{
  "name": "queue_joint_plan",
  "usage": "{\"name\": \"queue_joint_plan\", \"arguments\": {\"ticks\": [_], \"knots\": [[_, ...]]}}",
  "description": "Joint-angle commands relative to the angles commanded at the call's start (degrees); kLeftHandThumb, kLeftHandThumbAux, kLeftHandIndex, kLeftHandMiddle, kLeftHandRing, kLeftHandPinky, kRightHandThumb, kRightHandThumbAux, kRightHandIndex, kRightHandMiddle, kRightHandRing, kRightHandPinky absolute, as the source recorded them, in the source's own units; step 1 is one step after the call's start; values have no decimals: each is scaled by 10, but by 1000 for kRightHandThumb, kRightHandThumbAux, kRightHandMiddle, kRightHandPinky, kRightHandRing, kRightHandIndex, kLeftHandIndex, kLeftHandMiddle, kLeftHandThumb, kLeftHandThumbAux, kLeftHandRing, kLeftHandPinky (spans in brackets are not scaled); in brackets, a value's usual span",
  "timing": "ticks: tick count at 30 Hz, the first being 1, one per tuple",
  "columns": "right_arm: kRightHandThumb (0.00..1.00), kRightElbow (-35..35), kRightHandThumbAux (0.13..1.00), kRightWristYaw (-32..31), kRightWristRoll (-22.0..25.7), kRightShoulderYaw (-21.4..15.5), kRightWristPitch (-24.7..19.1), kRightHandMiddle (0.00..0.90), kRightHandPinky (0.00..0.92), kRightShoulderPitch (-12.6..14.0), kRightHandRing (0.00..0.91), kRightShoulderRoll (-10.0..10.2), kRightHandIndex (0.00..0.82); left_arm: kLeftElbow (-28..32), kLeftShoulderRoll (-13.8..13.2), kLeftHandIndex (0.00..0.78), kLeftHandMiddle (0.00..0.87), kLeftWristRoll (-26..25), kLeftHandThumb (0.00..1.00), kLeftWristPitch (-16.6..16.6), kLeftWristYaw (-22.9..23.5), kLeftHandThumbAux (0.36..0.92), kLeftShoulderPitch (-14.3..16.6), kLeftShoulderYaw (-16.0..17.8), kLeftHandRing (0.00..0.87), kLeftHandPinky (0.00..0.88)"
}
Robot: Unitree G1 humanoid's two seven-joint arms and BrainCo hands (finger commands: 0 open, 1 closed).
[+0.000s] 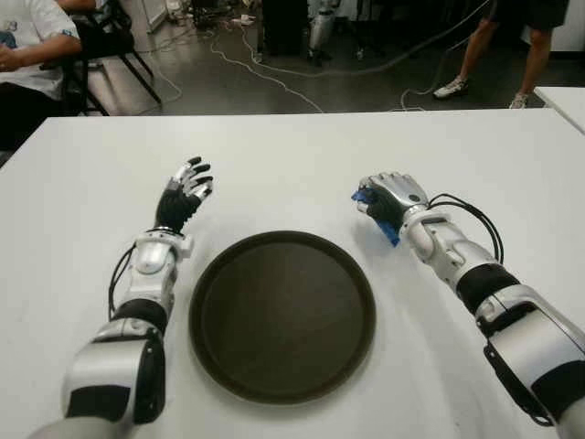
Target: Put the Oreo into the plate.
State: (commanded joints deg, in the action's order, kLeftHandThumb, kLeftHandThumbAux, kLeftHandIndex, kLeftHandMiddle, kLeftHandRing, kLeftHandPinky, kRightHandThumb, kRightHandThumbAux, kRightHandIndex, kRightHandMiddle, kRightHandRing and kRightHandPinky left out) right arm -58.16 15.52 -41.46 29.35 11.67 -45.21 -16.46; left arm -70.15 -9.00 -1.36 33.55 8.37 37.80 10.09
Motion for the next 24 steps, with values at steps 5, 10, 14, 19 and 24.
{"name": "queue_joint_plan", "arguments": {"ticks": [5,10,14,19,24], "knots": [[690,74,732,-24,8,-20,-12,732,720,11,735,-22,432,0,0,95,172,-1,198,-1,1,650,0,1,161,156],[690,133,732,-28,9,-40,-30,730,718,27,735,-32,432,-1,-1,93,168,-2,193,-4,3,637,1,2,159,156],[691,159,731,-14,6,-49,-34,726,711,40,730,-34,432,-1,-2,97,171,-2,198,-5,3,641,2,2,162,169],[691,212,730,-3,5,-65,-33,729,720,57,733,-44,432,-1,-2,98,171,-1,208,-2,5,649,2,1,165,179],[689,275,731,-21,5,-78,-48,738,727,78,742,-55,432,-2,-1,101,178,-2,209,-1,7,638,2,1,172,181]]}}
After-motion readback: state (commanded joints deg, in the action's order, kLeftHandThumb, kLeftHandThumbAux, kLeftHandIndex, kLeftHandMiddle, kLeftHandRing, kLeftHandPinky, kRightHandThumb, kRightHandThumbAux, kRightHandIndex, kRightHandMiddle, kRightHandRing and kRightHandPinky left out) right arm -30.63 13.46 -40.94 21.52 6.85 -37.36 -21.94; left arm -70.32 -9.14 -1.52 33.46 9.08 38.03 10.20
